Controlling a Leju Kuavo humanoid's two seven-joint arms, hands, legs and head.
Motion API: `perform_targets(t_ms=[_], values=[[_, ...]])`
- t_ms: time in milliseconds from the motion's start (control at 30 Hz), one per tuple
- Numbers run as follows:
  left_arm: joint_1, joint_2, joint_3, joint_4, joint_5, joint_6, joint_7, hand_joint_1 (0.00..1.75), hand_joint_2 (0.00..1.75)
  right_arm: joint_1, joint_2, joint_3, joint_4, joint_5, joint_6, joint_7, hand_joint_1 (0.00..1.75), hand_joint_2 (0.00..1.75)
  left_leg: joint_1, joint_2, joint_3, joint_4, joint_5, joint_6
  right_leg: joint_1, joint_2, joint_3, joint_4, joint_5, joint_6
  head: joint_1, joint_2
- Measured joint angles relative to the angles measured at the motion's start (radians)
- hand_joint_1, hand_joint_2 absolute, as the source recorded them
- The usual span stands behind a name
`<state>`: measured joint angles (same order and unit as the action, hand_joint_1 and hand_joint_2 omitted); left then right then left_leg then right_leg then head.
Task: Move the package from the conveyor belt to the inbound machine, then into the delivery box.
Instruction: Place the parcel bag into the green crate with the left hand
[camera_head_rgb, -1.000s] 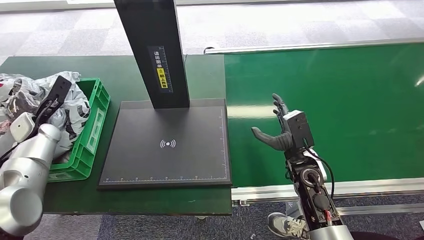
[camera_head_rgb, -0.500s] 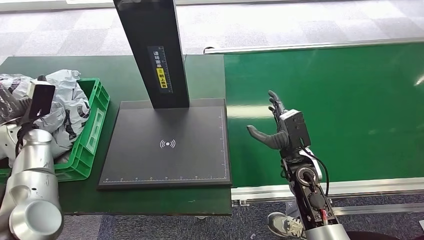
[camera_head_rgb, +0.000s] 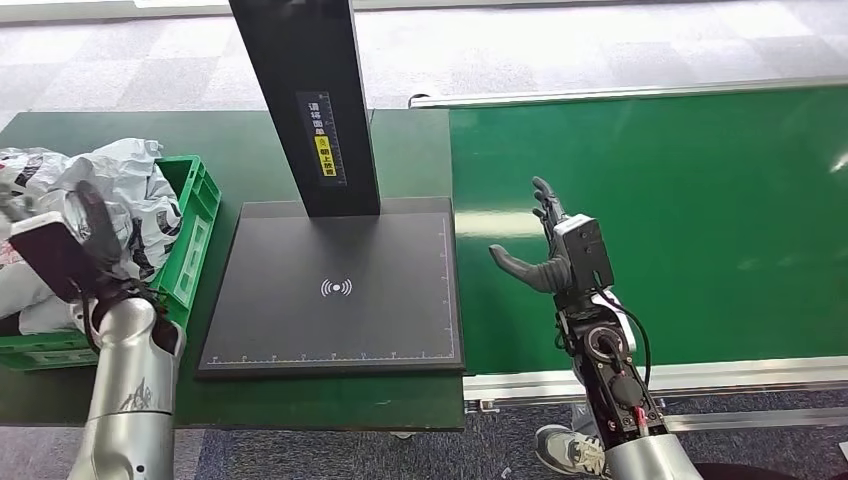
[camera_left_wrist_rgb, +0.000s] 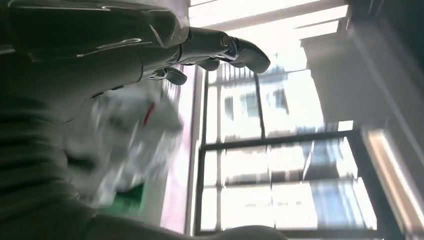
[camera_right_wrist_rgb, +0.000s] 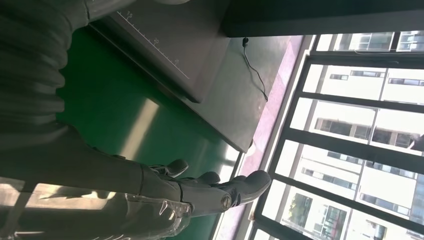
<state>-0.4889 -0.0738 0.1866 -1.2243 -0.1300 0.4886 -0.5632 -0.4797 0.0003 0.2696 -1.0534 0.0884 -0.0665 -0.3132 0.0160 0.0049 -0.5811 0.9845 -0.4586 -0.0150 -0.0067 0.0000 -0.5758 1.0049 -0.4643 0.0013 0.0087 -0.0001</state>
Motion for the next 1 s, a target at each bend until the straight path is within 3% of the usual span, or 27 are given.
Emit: perform_targets(t_ms=[100,233,300,400,633,1000], values=[[0.084,-0.022,-0.168,-0.052,0.049,-0.173,0.04,0.0,1.75,-0.011,0.008,-0.001,0.009,0.012,0.012,0.002,0.0,1.75,0.0,0.0,0.0,0.0,0.0,0.0,0.0,0.0,0.0,0.0,0.0,0.0,0.0,0.0],[0.167,-0.07,-0.329,-0.064,0.141,-0.343,0.045,0.0,1.75,-0.034,0.034,0.0,0.019,0.033,0.028,0.014,0.0,1.75,0.0,0.001,-0.001,0.0,-0.001,0.001,0.0,0.0,-0.001,0.0,0.0,0.0,0.0,0.0],[0.187,-0.086,-0.384,-0.056,0.144,-0.386,0.044,0.0,1.75,-0.046,0.051,0.0,0.023,0.042,0.038,0.021,0.0,1.75,0.0,0.001,-0.001,0.0,-0.001,0.001,0.0,0.0,-0.002,0.0,0.0,0.0,0.0,0.0],[0.196,-0.093,-0.441,-0.039,0.073,-0.375,0.035,0.0,1.75,-0.056,0.071,0.0,0.025,0.055,0.043,0.03,0.0,1.75,0.0,0.001,-0.001,0.0,-0.001,0.001,0.0,0.0,-0.002,0.0,0.0,0.0,0.0,0.0],[0.212,-0.098,-0.451,-0.028,0.1,-0.461,0.034,0.0,1.75,-0.043,0.103,0.0,-0.006,0.1,0.036,0.064,0.0,1.75,0.0,0.001,-0.001,0.0,-0.001,0.001,0.0,0.0,-0.002,0.0,0.0,0.0,0.0,0.0],[0.235,-0.114,-0.42,-0.032,0.037,-0.428,0.039,0.0,1.75,-0.034,0.128,-0.014,-0.031,0.157,0.052,0.085,0.0,1.75,0.0,0.001,-0.001,0.0,-0.001,0.001,0.0,0.0,-0.002,0.0,0.0,0.0,0.0,0.0]])
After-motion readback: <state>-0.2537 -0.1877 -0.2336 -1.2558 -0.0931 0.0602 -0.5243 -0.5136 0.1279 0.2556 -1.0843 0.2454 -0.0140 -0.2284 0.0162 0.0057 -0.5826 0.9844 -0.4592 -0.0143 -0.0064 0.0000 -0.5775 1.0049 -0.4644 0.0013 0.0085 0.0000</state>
